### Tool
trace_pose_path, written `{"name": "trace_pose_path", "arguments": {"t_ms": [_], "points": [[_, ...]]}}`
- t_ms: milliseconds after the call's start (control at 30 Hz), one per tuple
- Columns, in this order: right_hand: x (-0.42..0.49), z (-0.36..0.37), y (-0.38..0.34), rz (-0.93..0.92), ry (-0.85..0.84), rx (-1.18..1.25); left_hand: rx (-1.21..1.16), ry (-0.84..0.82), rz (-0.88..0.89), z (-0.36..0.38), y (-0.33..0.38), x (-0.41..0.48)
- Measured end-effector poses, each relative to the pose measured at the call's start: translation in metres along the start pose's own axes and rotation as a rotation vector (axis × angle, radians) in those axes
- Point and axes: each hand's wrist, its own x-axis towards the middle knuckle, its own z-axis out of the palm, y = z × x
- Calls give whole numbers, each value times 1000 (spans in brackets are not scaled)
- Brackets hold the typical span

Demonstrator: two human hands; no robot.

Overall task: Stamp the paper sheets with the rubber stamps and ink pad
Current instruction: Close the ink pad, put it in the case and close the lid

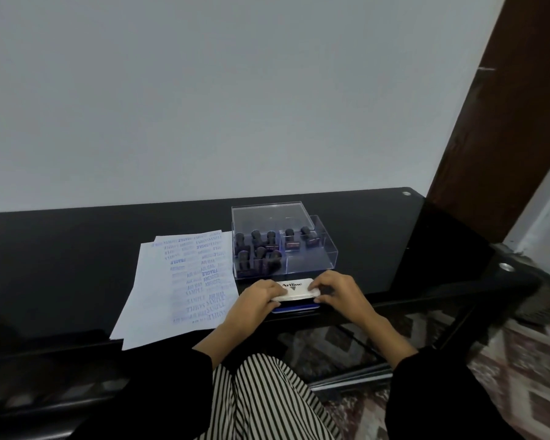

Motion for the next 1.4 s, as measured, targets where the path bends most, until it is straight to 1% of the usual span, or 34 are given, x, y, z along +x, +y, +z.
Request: {"name": "trace_pose_path", "arguments": {"t_ms": [100,300,567,800,933,1033,1100,1167,1233,1333,1400], "points": [[-1,6,2,32,-33,27,26,-18,8,4,0,-3],[-1,14,4,50,-44,61,13,-36,-9,8,-1,-5],[0,17,6,33,28,94,-53,8,-60,10,-1,-2],[8,18,9,73,1,101,-102,23,-133,12,-3,2],[15,17,11,135,-52,129,-198,15,-210,13,-2,4],[16,15,13,166,-72,173,-382,47,-310,16,0,3],[15,15,14,189,-76,204,-484,67,-344,17,-2,2],[15,13,14,208,-106,222,-487,50,-342,17,-2,3],[17,10,13,264,-125,251,-438,26,-352,15,-2,5],[21,11,8,449,3,382,-373,-22,-388,11,-6,11],[26,14,3,530,50,350,-341,-58,-399,8,-7,15]]}}
